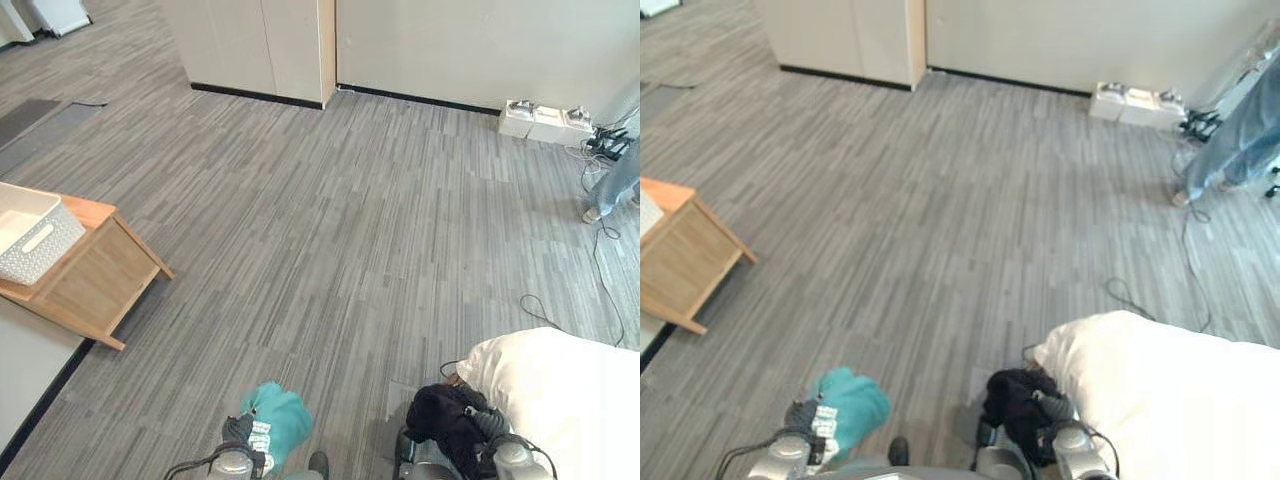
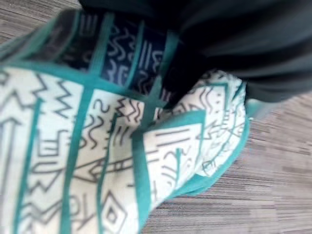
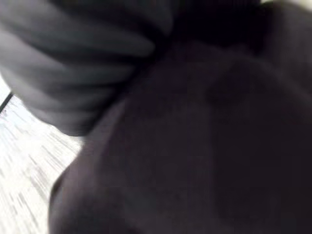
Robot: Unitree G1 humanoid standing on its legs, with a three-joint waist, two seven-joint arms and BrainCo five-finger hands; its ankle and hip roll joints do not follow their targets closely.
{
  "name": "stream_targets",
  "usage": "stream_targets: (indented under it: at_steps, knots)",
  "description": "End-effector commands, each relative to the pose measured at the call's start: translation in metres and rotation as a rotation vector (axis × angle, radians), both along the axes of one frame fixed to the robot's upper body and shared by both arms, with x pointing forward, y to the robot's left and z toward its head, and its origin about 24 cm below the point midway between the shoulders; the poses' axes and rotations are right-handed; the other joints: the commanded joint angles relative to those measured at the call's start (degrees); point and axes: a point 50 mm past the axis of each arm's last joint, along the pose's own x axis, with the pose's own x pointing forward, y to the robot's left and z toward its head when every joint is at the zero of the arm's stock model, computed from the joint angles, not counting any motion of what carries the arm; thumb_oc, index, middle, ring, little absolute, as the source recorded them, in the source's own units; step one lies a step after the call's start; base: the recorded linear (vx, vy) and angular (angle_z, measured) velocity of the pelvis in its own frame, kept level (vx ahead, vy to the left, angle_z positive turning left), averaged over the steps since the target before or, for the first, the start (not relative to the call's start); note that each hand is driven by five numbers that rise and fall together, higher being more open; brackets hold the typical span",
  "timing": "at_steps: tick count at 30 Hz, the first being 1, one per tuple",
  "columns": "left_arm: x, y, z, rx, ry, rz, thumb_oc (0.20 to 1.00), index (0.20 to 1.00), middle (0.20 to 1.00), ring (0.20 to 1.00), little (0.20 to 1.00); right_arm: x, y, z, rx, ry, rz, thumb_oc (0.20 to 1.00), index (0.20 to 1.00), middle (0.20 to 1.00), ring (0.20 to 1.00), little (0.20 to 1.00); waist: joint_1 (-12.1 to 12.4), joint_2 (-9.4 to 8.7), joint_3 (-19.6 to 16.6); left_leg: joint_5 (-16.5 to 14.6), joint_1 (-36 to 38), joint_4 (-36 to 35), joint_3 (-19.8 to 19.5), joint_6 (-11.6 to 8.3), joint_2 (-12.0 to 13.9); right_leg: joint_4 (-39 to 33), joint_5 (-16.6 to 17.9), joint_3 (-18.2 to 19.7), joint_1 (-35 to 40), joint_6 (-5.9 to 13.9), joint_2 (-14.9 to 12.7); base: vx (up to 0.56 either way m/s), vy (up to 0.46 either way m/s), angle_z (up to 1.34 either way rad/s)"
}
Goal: Tidy up the quilt and then pick up the clothes from the bed and put them into the laundry hamper.
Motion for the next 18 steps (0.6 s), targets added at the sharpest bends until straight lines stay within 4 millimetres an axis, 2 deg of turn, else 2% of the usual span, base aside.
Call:
stream_targets:
  at_steps: [1, 2, 3, 4, 5, 6, 7, 9, 11, 12, 13, 14, 15, 16, 17, 18]
  knots:
    - [0.04, -0.01, 0.013, -0.009, -0.115, -0.035, 0.2, 0.2, 0.2, 0.2, 0.2, 0.045, -0.023, 0.03, -0.109, -0.158, 0.067, 0.2, 0.2, 0.2, 0.2, 0.2, 0.27, 2.7, 3.9, -5.18, -3.11, 14.78, -0.11, -2.89, -1.13, 3.2, -10.34, -2.44, 3.65, 2.81, 0.58, 0.17, -0.095, -0.06]
    - [0.04, -0.01, 0.013, -0.009, -0.115, -0.035, 0.2, 0.2, 0.2, 0.2, 0.2, 0.045, -0.023, 0.03, -0.109, -0.158, 0.067, 0.2, 0.2, 0.2, 0.2, 0.2, 0.25, 2.71, 3.89, -5.21, -3.15, 14.84, -0.12, -2.89, -1.12, 3.19, -10.33, -2.46, 3.64, 2.81, 0.59, 0.22, -0.167, -0.12]
    - [0.043, -0.009, 0.016, -0.021, -0.142, -0.037, 0.2, 0.2, 0.2, 0.2, 0.2, 0.055, -0.028, 0.04, -0.127, -0.206, 0.078, 0.2, 0.2, 0.2, 0.2, 0.2, 1.78, 2.37, 5.74, -0.4, -9.9, 29.56, 0.13, -4.66, 0.06, 2.51, -11.51, -3.13, 6.39, 1.1, 0.36, 0.13, -0.111, -0.12]
    - [0.043, -0.009, 0.017, -0.021, -0.142, -0.037, 0.2, 0.2, 0.2, 0.2, 0.2, 0.055, -0.028, 0.04, -0.127, -0.206, 0.078, 0.2, 0.2, 0.2, 0.2, 0.2, 1.69, 2.54, 5.69, -0.69, -10.34, 30.21, -0.05, -4.71, 0.25, 2.5, -11.5, -3.26, 6.32, 1.05, 0.56, 0.34, -0.225, -0.04]
    - [0.042, -0.008, 0.018, -0.015, -0.154, -0.041, 0.2, 0.2, 0.2, 0.2, 0.2, 0.062, -0.03, 0.048, -0.122, -0.247, 0.073, 0.2, 0.2, 0.2, 0.2, 0.2, 3.1, 1.77, 7.51, 1.04, -16.02, 38.36, 1.14, -4.34, 1.09, 1.48, -12.54, -3.84, 9.18, -0.11, 0.58, 0.21, -0.114, -0.03]
    - [0.042, -0.008, 0.018, -0.015, -0.154, -0.041, 0.2, 0.2, 0.2, 0.2, 0.2, 0.062, -0.03, 0.048, -0.123, -0.247, 0.073, 0.2, 0.2, 0.2, 0.2, 0.2, 3.09, 1.82, 7.5, 0.99, -16.06, 38.45, 1.11, -4.35, 1.14, 1.47, -12.54, -3.85, 9.18, -0.12, 0.63, 0.52, -0.162, -0.18]
    - [0.043, -0.009, 0.019, -0.009, -0.156, -0.048, 0.2, 0.2, 0.2, 0.2, 0.2, 0.061, -0.029, 0.048, -0.105, -0.248, 0.07, 0.2, 0.2, 0.2, 0.2, 0.2, 3.83, 1.31, 7.38, -0.44, -19.6, 35.27, 4.49, -3.64, 2.22, -0.01, -14.41, -4.44, 11.8, 0.34, 0.6, 0.48, -0.036, -0.32]
    - [0.037, -0.01, 0.016, -0.007, -0.139, -0.053, 0.2, 0.2, 0.2, 0.2, 0.2, 0.056, -0.029, 0.046, -0.104, -0.234, 0.074, 0.2, 0.2, 0.2, 0.2, 0.2, 4.64, 1.64, 6.46, -1.41, -20.37, 24.53, 7.1, -2.14, 1.99, -0.01, -16.63, -4.62, 13.22, 1.3, 1.0, 0.64, 0.045, -0.16]
    - [0.034, -0.009, 0.016, -0.002, -0.132, -0.056, 0.2, 0.2, 0.2, 0.2, 0.2, 0.054, -0.029, 0.043, -0.104, -0.218, 0.078, 0.2, 0.2, 0.2, 0.2, 0.2, 5.73, 2.81, 5.55, 2.39, -21.32, 12.31, 9.61, -2.58, 2.27, -0.01, -18.62, -4.8, 15.23, 2.02, 2.31, 0.6, 0.109, 0.14]
    - [0.03, -0.008, 0.014, 0.0, -0.119, -0.058, 0.2, 0.2, 0.2, 0.2, 0.2, 0.054, -0.029, 0.042, -0.111, -0.215, 0.081, 0.2, 0.2, 0.2, 0.2, 0.2, 6.26, 2.6, 5.36, 2.75, -22.29, 7.54, 11.06, -3.28, 2.53, -0.01, -20.32, -5.19, 17.13, 2.64, 2.35, 0.44, 0.064, 0.55]
    - [0.03, -0.008, 0.014, 0.001, -0.117, -0.059, 0.2, 0.2, 0.2, 0.2, 0.2, 0.053, -0.029, 0.042, -0.11, -0.213, 0.082, 0.2, 0.2, 0.2, 0.2, 0.2, 6.3, 2.13, 5.21, 3.08, -21.58, 6.31, 11.32, -3.31, 1.92, -0.01, -20.65, -5.19, 17.23, 2.8, 1.84, 0.42, 0.06, 0.5]
    - [0.028, -0.007, 0.013, 0.003, -0.114, -0.05, 0.2, 0.2, 0.2, 0.2, 0.2, 0.055, -0.028, 0.042, -0.117, -0.216, 0.087, 0.2, 0.2, 0.2, 0.2, 0.2, 6.99, 2.13, 5.12, 4.17, -23.07, 3.74, 13.74, -2.77, 3.11, -0.01, -20.81, -5.7, 18.22, 3.17, 1.92, 0.65, 0.103, 0.42]
    - [0.018, 0.001, 0.009, 0.011, -0.076, -0.024, 0.2, 0.2, 0.2, 0.2, 0.2, 0.059, -0.022, 0.041, -0.111, -0.206, 0.128, 0.2, 0.2, 0.2, 0.2, 0.2, 8.26, 1.08, 3.97, 4.79, -23.08, 2.84, 15.1, -2.04, 3.37, -0.01, -21.04, -5.12, 20.65, 4.0, 2.34, 0.62, 0.104, 0.14]
    - [0.018, 0.001, 0.009, 0.011, -0.076, -0.024, 0.2, 0.2, 0.2, 0.2, 0.2, 0.059, -0.022, 0.041, -0.111, -0.206, 0.128, 0.2, 0.2, 0.2, 0.2, 0.2, 8.27, 1.08, 3.98, 4.79, -23.06, 2.83, 15.11, -2.04, 3.37, -0.01, -21.04, -5.12, 20.66, 4.0, 2.33, 0.95, 0.142, -0.08]
    - [0.017, 0.004, 0.009, 0.029, -0.065, -0.03, 0.2, 0.2, 0.2, 0.2, 0.2, 0.06, -0.014, 0.039, -0.108, -0.212, 0.149, 0.2, 0.2, 0.2, 0.2, 0.2, 10.01, -0.89, 3.31, 6.5, -23.67, 6.58, 13.02, -0.27, 1.69, 7.09, -19.51, -3.3, 20.17, 5.08, 1.26, 0.65, 0.115, -0.38]
    - [0.017, 0.006, 0.009, 0.039, -0.059, -0.028, 0.2, 0.2, 0.2, 0.2, 0.2, 0.06, -0.011, 0.039, -0.103, -0.213, 0.148, 0.2, 0.2, 0.2, 0.2, 0.2, 10.39, -2.01, 3.71, 5.52, -23.51, 8.17, 12.5, 0.71, 0.8, 13.43, -16.75, -3.13, 18.47, 6.94, 0.48, 0.65, 0.116, -0.57]
